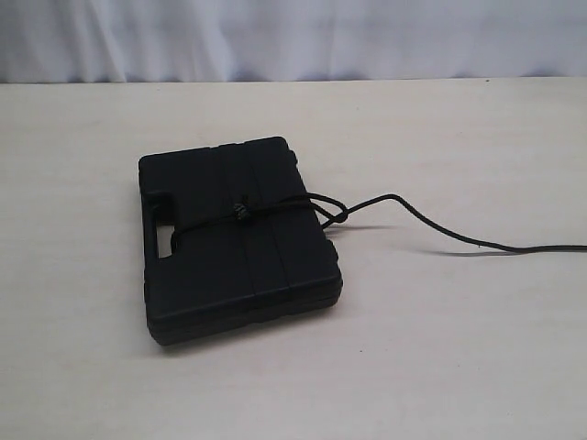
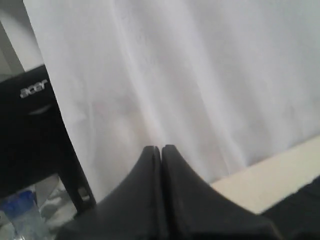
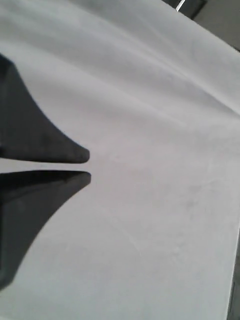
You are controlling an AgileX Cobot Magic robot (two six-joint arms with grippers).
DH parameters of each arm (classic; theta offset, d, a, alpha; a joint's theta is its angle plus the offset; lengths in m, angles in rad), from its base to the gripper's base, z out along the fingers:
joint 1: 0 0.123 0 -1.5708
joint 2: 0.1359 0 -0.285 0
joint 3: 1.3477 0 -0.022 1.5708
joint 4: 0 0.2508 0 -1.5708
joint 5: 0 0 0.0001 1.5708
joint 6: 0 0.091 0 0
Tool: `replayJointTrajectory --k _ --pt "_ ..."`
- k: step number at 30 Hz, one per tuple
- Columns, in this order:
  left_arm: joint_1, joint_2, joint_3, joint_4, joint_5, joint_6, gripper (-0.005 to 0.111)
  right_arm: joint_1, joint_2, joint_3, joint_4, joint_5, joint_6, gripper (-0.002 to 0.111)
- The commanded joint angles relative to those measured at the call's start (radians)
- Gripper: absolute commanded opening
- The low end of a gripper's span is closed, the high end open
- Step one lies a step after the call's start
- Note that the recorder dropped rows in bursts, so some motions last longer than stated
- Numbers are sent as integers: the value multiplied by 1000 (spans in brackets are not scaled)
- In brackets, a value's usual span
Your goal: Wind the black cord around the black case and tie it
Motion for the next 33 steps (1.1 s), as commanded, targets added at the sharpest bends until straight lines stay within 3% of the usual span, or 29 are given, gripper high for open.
replayJointTrajectory --k 1,3,4,6,12,22,28,33 --pt "-9 -58 176 4 14 0 0 -127 -40 4 31 116 2 5" --pt "-9 -85 183 8 88 0 0 -188 -40 4 75 209 2 5" --pt "-9 -85 183 19 214 0 0 -221 -40 4 101 283 2 5" --pt "-9 -85 183 24 329 0 0 -276 -40 4 117 445 2 5" --pt "-9 -85 183 61 307 0 0 -372 -40 4 106 887 2 5" --pt "-5 -85 183 93 300 0 0 -369 -40 4 99 875 2 5" --pt "147 -85 183 12 300 0 0 -369 -40 4 99 877 2 5" --pt "151 -85 183 18 300 0 0 -369 -40 4 99 877 2 5"
